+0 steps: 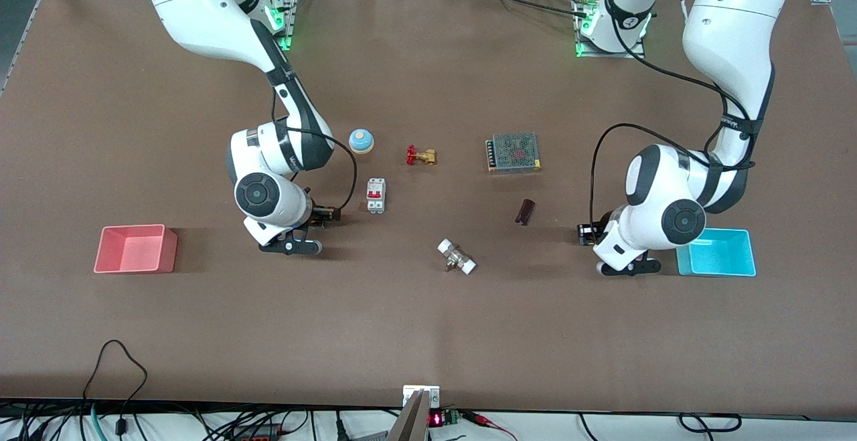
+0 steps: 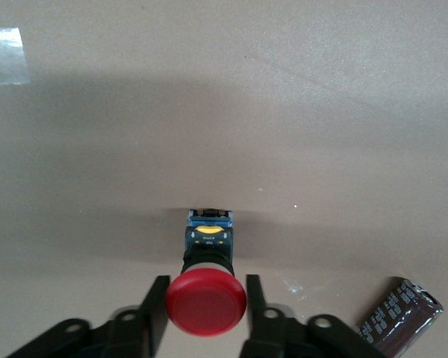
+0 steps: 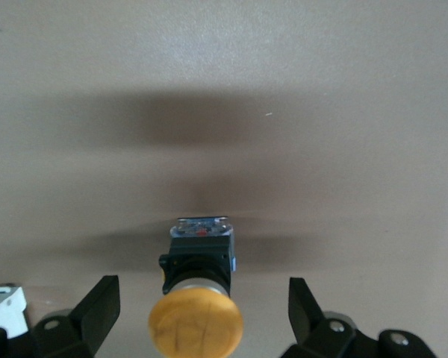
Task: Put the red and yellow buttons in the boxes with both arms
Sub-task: 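Lift the red button with the left gripper while the right carries yellow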
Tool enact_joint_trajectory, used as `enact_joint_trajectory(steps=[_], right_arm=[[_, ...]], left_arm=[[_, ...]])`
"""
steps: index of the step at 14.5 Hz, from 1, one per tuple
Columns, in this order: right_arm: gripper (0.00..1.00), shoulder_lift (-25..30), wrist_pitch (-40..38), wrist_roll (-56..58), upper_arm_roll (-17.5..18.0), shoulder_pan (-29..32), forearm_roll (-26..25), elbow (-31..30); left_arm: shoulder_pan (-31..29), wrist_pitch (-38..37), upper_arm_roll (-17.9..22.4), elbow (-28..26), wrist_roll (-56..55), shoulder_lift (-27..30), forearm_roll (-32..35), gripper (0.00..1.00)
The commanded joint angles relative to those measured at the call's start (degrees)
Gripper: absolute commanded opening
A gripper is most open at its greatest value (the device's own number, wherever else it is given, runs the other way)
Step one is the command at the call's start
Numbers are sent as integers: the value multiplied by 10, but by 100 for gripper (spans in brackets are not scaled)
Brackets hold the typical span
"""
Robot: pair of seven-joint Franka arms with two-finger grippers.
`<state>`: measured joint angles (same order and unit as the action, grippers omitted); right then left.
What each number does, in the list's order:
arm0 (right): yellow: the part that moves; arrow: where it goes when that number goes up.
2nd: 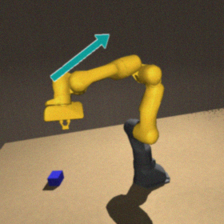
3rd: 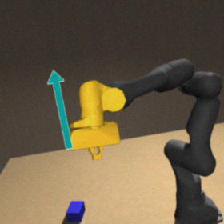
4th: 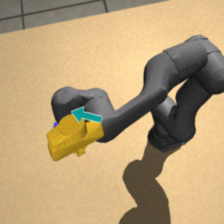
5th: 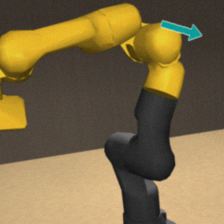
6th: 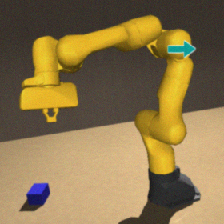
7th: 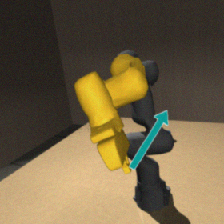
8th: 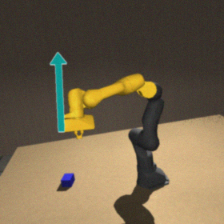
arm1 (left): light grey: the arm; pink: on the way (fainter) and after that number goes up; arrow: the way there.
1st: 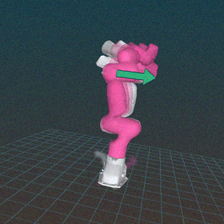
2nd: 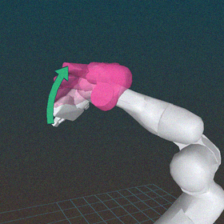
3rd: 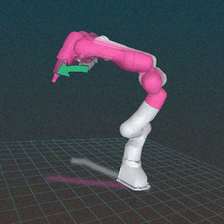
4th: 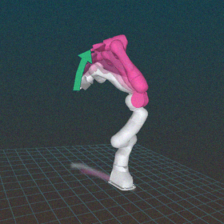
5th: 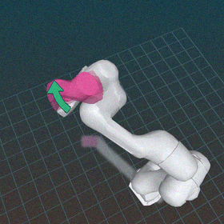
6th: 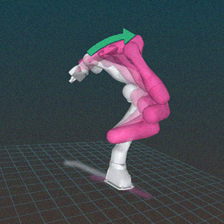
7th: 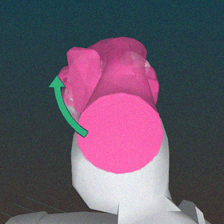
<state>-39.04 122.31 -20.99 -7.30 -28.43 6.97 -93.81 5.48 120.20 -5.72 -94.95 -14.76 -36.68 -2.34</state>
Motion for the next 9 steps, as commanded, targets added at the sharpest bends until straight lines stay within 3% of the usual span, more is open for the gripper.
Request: enact_joint_trajectory(steps=[1, 3, 7, 9], right_arm=[[100, -11, 3, -10, 1, -1, 4, 6], [95, -14, 9, -10, 1, -1, 5, 6], [63, -13, 14, -9, 1, 0, 5, 6], [59, -13, 14, -5, 1, 1, 5, 7]], left_arm=[[3, -6, 6, -8, -4, 15, 0, 34], [1, -5, 7, -5, -4, 16, 0, 24], [-4, -8, 9, 9, -3, 29, 0, 20], [-4, -20, 15, 13, 1, 42, 2, 19]])
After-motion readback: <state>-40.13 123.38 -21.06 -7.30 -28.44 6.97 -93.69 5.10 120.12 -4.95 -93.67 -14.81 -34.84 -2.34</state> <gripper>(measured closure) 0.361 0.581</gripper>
